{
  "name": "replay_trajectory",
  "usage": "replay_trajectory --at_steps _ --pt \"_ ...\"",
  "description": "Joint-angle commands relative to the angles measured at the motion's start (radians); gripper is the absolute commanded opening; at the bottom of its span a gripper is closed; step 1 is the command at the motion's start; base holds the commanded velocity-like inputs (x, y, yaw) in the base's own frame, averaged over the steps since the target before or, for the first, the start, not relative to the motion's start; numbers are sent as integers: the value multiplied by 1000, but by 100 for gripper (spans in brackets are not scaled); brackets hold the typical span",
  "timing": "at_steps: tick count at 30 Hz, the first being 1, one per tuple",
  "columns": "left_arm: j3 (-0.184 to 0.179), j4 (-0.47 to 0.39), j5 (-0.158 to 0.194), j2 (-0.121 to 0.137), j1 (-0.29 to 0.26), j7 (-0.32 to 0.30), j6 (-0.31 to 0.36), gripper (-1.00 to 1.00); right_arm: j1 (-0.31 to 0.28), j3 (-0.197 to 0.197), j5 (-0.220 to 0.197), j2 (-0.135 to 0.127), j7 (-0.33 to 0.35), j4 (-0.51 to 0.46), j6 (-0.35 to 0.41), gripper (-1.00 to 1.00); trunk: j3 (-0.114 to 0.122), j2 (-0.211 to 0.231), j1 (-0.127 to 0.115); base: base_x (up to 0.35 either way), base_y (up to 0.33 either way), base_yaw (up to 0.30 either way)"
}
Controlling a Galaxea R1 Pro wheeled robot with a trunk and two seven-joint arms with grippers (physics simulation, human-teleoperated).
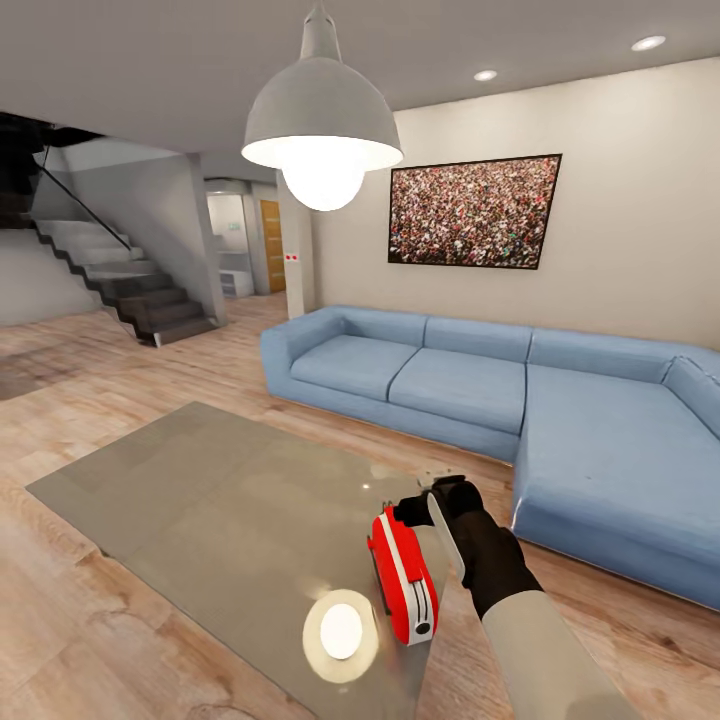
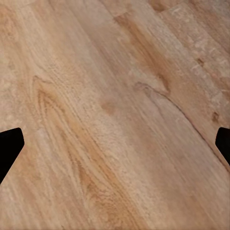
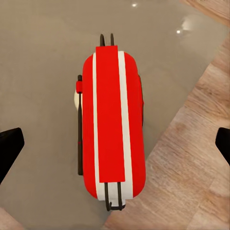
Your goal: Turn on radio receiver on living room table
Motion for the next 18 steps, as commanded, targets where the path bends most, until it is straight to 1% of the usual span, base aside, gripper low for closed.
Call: replay_trajectory --at_steps 1,9,18 --pt "0 0 0 0 0 0 0 100 0 1 0 0 0 0 0 100 0 0 0 0 0 0" --pt "1 -11 8 3 0 -8 3 100 0 3 1 0 -1 1 1 100 0 0 0 0 0 0" --pt "2 -29 12 -9 0 -8 0 100 0 3 1 0 3 0 0 100 0 0 0 0 0 0"
